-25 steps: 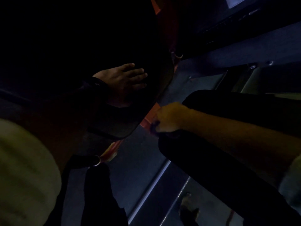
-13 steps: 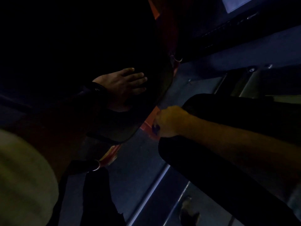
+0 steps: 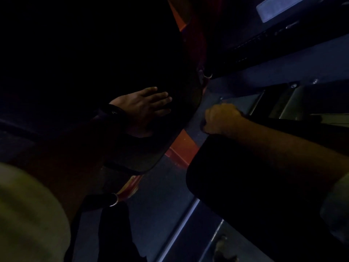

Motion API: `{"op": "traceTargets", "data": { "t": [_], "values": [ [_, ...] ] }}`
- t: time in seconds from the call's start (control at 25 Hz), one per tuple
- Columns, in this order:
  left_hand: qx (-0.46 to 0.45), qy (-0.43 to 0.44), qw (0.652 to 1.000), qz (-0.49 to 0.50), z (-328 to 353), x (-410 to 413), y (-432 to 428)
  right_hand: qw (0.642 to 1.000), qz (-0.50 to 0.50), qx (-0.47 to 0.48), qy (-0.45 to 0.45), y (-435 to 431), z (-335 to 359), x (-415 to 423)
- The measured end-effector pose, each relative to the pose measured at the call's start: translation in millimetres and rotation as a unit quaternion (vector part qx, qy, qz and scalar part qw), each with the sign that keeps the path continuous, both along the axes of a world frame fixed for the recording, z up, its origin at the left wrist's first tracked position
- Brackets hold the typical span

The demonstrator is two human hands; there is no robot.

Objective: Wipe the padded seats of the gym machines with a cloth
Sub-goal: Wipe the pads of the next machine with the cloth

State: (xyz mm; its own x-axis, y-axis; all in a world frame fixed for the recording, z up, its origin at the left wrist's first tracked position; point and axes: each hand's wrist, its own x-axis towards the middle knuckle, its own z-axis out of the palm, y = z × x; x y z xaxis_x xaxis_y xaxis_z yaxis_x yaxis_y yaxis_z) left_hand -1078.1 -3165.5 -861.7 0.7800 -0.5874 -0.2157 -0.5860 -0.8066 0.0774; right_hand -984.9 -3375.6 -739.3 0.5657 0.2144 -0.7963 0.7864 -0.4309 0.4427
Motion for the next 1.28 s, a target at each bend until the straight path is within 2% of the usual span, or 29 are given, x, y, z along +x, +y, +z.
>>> {"op": "traceTargets", "data": {
  "t": [0.12,0.24,0.36,0.4,0.52,0.68,0.8,0.84,0.96,1.12,1.24,1.28],
  "values": [
    [0.001,0.004,1.000,-0.001,0.9,-1.9,0.4,1.000,0.002,0.013,0.010,-3.0,-3.8,-2.3],
    [-0.009,0.008,1.000,0.006,1.8,-1.2,-0.1,0.997,-0.014,0.009,-0.078,-8.1,-2.7,17.7],
    [-0.021,0.010,1.000,0.008,2.4,-1.7,0.5,0.999,0.031,0.004,-0.043,-13.0,-7.0,5.8],
    [-0.022,0.009,1.000,0.008,2.8,-2.2,0.5,0.999,0.024,0.011,-0.037,-12.7,-4.3,6.2],
    [-0.024,0.002,1.000,0.009,0.0,-1.5,0.4,0.993,-0.059,0.025,-0.098,-12.9,2.2,32.2],
    [-0.021,0.008,1.000,0.010,-2.3,-1.2,-0.8,1.000,0.000,0.023,-0.015,-11.4,-1.8,5.2],
    [-0.030,0.009,0.999,0.011,-1.7,0.0,-0.5,0.996,-0.023,0.030,-0.077,-11.5,-1.1,22.0],
    [-0.033,0.001,0.999,0.012,-2.3,-0.1,-0.7,0.997,-0.012,0.029,-0.073,-10.5,-2.3,20.0],
    [-0.032,0.014,0.999,0.011,-2.4,-0.6,0.1,0.999,0.027,0.037,0.019,-6.8,-7.5,-10.4],
    [-0.014,0.020,1.000,0.007,2.5,0.7,-0.2,0.999,0.004,0.048,-0.020,-3.5,-5.9,-15.3],
    [-0.032,0.029,0.999,0.015,-1.4,1.0,1.7,0.997,0.028,0.041,0.055,-4.6,-8.2,-34.7],
    [-0.041,0.027,0.999,0.016,-0.6,0.4,1.6,0.998,0.011,0.041,0.039,-4.2,-6.8,-27.4]
  ]
}}
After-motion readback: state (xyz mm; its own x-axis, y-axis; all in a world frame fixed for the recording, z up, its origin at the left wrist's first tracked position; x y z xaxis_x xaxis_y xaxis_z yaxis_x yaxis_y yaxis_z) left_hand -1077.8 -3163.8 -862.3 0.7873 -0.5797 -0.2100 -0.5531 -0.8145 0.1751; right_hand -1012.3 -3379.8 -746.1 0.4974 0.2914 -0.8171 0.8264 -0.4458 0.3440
